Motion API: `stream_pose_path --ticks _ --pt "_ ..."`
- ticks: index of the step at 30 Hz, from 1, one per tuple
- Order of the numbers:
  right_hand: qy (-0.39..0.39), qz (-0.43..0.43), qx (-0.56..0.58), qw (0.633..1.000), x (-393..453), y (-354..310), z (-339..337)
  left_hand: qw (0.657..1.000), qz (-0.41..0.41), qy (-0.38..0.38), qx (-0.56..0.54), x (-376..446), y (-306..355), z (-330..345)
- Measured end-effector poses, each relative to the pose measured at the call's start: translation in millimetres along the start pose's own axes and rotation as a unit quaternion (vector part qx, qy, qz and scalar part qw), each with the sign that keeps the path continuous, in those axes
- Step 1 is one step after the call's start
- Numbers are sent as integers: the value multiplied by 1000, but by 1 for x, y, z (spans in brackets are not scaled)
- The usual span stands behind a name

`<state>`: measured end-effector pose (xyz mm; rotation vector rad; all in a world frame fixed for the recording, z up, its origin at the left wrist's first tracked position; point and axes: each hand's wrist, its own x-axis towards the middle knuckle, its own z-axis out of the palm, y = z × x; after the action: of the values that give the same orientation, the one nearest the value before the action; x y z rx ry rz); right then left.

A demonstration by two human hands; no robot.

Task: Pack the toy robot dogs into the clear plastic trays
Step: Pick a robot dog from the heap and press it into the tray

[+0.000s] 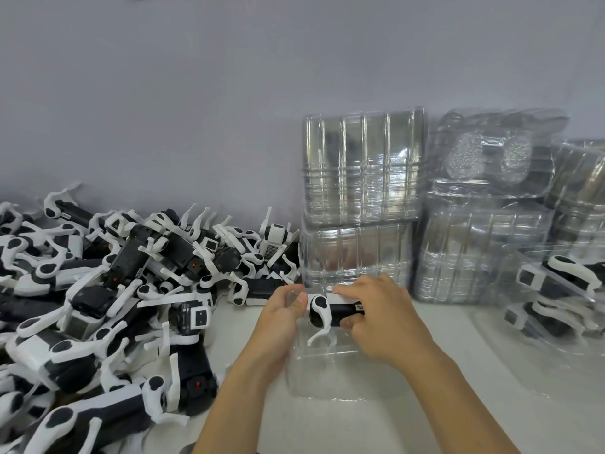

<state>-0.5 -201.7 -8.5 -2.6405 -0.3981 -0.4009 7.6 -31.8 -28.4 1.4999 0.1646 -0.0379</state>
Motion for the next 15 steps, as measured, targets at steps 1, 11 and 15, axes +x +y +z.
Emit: stream_pose_path --ticks 1,11,15 --pt "-2 0 1 1000 0 0 0 1000 1 1 2 -1 0 0" --pt "5 -2 7 1000 0 0 -1 1000 -5 9 13 -3 2 0" --pt "4 0 9 1000 -1 -1 -1 999 1 12 30 -4 4 2"
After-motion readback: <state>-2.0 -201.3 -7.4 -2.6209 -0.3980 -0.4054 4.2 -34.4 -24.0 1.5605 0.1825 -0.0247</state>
